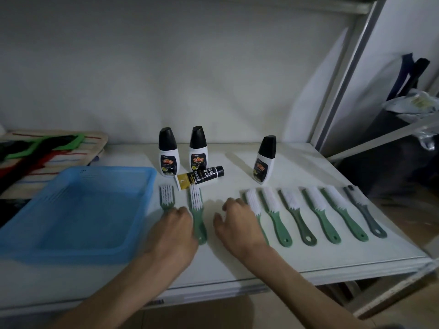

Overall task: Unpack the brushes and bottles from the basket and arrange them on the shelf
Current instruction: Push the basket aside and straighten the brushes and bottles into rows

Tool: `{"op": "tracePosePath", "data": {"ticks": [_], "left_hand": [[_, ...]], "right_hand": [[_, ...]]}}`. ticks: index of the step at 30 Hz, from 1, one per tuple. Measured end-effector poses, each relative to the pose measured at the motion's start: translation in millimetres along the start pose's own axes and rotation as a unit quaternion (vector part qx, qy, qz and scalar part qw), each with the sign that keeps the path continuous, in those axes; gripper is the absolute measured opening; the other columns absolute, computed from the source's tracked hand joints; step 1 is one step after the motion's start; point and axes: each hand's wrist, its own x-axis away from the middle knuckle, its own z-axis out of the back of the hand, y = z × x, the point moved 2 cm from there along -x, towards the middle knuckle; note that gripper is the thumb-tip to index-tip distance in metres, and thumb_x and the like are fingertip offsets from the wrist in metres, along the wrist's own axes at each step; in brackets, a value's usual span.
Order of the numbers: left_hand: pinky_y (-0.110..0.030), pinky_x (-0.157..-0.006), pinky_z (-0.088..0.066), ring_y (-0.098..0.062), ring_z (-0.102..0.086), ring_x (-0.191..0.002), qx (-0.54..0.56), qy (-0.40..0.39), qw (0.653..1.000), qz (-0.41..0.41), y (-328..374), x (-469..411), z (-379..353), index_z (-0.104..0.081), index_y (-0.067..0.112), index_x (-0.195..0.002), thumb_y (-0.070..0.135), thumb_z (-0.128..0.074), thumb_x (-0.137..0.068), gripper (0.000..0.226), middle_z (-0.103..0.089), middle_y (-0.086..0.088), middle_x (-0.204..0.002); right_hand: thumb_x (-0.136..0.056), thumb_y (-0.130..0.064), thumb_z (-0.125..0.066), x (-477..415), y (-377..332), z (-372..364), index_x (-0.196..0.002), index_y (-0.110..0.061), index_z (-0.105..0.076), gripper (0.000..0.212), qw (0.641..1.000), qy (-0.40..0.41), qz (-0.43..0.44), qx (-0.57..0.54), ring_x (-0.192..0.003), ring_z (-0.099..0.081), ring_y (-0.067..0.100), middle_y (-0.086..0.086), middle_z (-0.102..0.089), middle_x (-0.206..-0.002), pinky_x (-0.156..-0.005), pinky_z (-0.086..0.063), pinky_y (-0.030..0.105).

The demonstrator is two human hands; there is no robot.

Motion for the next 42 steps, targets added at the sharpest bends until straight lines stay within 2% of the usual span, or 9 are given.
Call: {"op": "tracePosePath", "data": {"ticks": [5, 13, 17, 24, 32, 34, 36, 38, 42], "left_hand": [[-0.032, -0.099, -0.042, -0.027, -0.041, -0.13, -0.114, -0.083, 0.988, 0.062, -22, -2, -9, -0.038, -0.002, -0.139, 0.01, -0.043, -0.091, 0.049, -0.043, -0.016, -0.138], [-0.03, -0.09, -0.047, -0.022, -0.056, -0.119, -0.189, -0.115, 0.975, 0.017, -23, 13, -17, -0.045, 0.006, -0.135, 0.009, -0.045, -0.097, 0.038, -0.052, -0.009, -0.133], [-0.029, -0.075, -0.05, -0.022, -0.066, -0.098, -0.118, -0.062, 0.991, 0.011, -24, 10, -14, -0.06, 0.01, -0.117, 0.021, -0.045, -0.1, 0.026, -0.063, -0.008, -0.113], [-0.027, -0.109, -0.034, -0.021, -0.032, -0.142, -0.101, -0.012, 0.995, -0.011, -33, 7, -23, -0.027, 0.003, -0.149, 0.018, -0.033, -0.104, 0.048, -0.027, -0.014, -0.156], [-0.022, -0.112, -0.028, -0.015, -0.026, -0.145, -0.079, 0.011, 0.993, -0.084, -15, 28, -25, -0.026, 0.009, -0.151, 0.033, -0.026, -0.105, 0.052, -0.028, -0.007, -0.158], [-0.02, -0.108, -0.033, -0.016, -0.038, -0.14, -0.069, 0.033, 0.993, -0.089, -11, 31, -26, -0.041, 0.003, -0.144, 0.036, -0.043, -0.101, 0.055, -0.041, -0.012, -0.151], [-0.017, -0.08, -0.054, -0.017, -0.071, -0.101, -0.074, 0.048, 0.986, -0.139, -5, 33, -23, -0.074, -0.005, -0.101, 0.036, -0.087, -0.064, 0.056, -0.073, -0.018, -0.107], [-0.02, -0.054, -0.056, -0.018, -0.075, -0.067, -0.109, 0.065, 0.975, -0.18, -2, 37, -27, -0.078, -0.001, -0.063, 0.029, -0.098, -0.03, 0.049, -0.076, -0.014, -0.07], [-0.021, -0.051, -0.056, -0.018, -0.075, -0.064, -0.086, 0.054, 0.976, -0.19, 2, 40, -31, -0.078, 0.001, -0.062, 0.029, -0.096, -0.03, 0.046, -0.075, -0.011, -0.067]], "right_hand": [[-0.095, -0.03, -0.051, -6, -33, -26, -0.118, 0.0, -0.051, 0.038, 0.998, -0.053, 0.016, 0.002, -0.108, -0.056, 0.036, 0.018, -0.051, -0.12, -0.088, -0.047, 0.038], [-0.088, -0.015, -0.052, -3, -35, -28, -0.104, -0.005, -0.055, 0.019, 0.997, -0.06, -0.052, 0.008, -0.104, -0.058, 0.035, 0.017, -0.057, -0.114, -0.077, -0.044, 0.033], [-0.088, -0.018, -0.051, 9, -19, -19, -0.09, -0.011, -0.046, 0.009, 0.996, -0.051, -0.075, 0.024, -0.102, -0.059, 0.035, 0.016, -0.059, -0.11, -0.072, -0.041, 0.033], [-0.092, -0.022, -0.049, 18, 1, -8, -0.104, -0.005, -0.054, 0.021, 0.995, -0.031, -0.079, 0.045, -0.103, -0.059, 0.033, 0.015, -0.059, -0.112, -0.071, -0.04, 0.034], [-0.092, -0.018, -0.046, 15, 5, -5, -0.106, -0.003, -0.056, 0.023, 0.996, -0.012, -0.078, 0.045, -0.102, -0.06, 0.034, 0.017, -0.058, -0.114, -0.076, -0.046, 0.036], [-0.092, -0.018, -0.046, 15, 4, -6, -0.107, -0.004, -0.056, 0.023, 0.996, -0.008, -0.081, 0.048, -0.101, -0.06, 0.034, 0.016, -0.058, -0.113, -0.075, -0.046, 0.036], [-0.092, -0.019, -0.046, 15, 4, -6, -0.108, -0.005, -0.056, 0.024, 0.995, -0.006, -0.084, 0.052, -0.101, -0.061, 0.033, 0.016, -0.058, -0.114, -0.077, -0.048, 0.037], [-0.093, -0.02, -0.045, 15, 4, -7, -0.109, -0.005, -0.056, 0.025, 0.995, -0.005, -0.086, 0.058, -0.103, -0.06, 0.033, 0.016, -0.057, -0.116, -0.079, -0.048, 0.037], [-0.094, -0.019, -0.044, 15, 4, -7, -0.112, -0.004, -0.055, 0.026, 0.994, -0.008, -0.088, 0.067, -0.106, -0.059, 0.034, 0.016, -0.055, -0.118, -0.08, -0.047, 0.037]]}}
